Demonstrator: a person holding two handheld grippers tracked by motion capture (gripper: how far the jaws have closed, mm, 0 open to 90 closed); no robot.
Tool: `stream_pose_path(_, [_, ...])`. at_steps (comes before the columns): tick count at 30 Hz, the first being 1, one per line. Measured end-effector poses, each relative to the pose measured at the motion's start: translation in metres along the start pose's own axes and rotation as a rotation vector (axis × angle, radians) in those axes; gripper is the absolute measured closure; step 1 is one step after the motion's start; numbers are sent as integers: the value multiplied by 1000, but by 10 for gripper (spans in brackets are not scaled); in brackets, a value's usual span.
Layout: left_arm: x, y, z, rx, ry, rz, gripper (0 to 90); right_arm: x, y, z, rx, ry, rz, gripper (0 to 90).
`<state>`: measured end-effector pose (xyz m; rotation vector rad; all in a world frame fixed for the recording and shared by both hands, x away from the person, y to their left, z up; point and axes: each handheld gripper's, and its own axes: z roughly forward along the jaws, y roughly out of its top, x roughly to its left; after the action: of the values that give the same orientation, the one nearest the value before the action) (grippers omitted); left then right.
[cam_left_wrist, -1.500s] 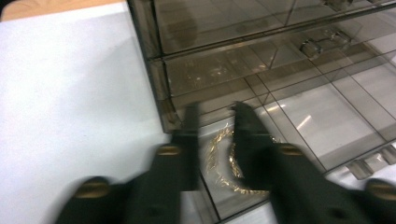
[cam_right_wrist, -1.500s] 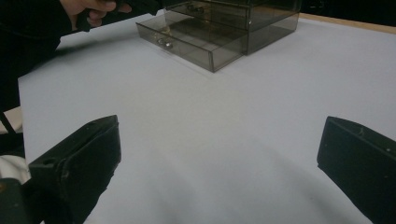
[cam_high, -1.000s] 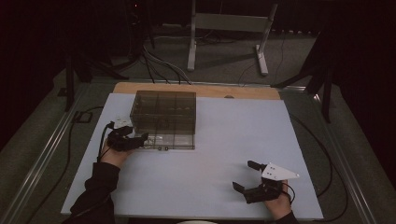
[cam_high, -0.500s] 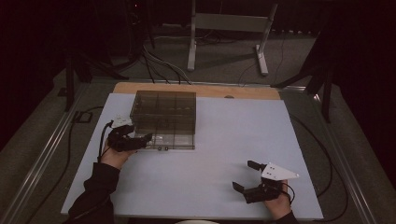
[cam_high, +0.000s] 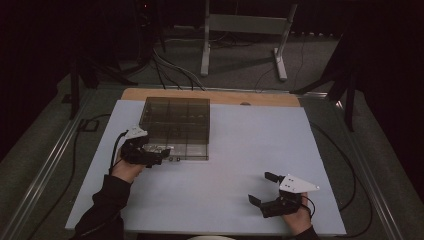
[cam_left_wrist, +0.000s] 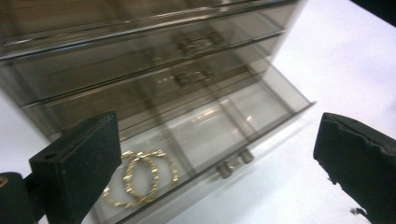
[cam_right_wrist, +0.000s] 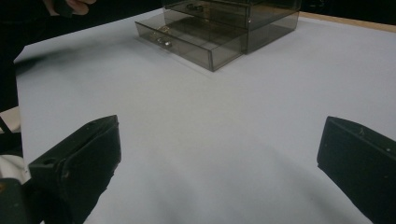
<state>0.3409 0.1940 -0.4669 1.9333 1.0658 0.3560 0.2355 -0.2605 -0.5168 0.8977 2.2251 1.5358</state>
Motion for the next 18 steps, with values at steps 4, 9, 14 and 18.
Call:
stream_pose_path(4, [-1, -1, -2, -30, -48, 23, 19, -1, 0, 1, -3, 3, 2, 0])
stream_pose_path(9, [-5, 0, -5, -55, -123, 43, 4, 0, 0, 1, 0, 5, 2, 0])
stream_pose_path(14, [-15, 1, -7, -93, -220, 67, 4, 0, 1, 1, -2, 5, 1, 0])
stream_pose_path(18, [-20, 0, -6, -85, -256, 78, 4, 1, 1, 2, 3, 4, -6, 0])
